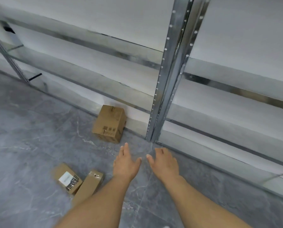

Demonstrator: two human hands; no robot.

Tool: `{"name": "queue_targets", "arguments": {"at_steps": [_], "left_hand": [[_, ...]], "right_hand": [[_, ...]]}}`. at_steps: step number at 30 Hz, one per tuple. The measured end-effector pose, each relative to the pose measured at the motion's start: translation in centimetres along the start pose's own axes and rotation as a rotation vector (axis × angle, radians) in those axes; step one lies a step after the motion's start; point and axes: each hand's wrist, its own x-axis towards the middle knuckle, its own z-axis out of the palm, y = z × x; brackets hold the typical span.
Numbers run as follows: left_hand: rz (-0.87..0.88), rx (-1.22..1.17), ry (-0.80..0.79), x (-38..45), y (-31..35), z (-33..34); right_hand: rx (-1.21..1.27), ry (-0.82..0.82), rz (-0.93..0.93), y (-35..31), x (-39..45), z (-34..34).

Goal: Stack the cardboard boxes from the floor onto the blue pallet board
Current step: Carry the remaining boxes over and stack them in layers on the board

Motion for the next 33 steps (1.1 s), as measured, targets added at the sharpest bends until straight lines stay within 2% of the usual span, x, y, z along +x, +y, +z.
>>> {"name": "queue_targets", "arguments": {"at_steps": [15,20,27,33], "left_hand": [[-0.310,-0.034,0.062,17.5,-1.6,-5.1],[-0.373,-0.066,0.087,21.9,-3.3,-6.3],[-0.398,-0.072,0.015,26.8,-7.3,-9.0],[-0.346,-0.003,-0.073,32.2,-12.2,-11.7]], "right_hand": [[-0.012,-0.172,-0.214,-8.5,20.2,0.0],[-0.012,-0.181,-0.265,-11.3,25.4,0.5],[-0.038,-0.219,-0.209,-15.9,29.2,3.0],[-0.021,-0.225,-0.079,-21.1,32.1,5.6]]}}
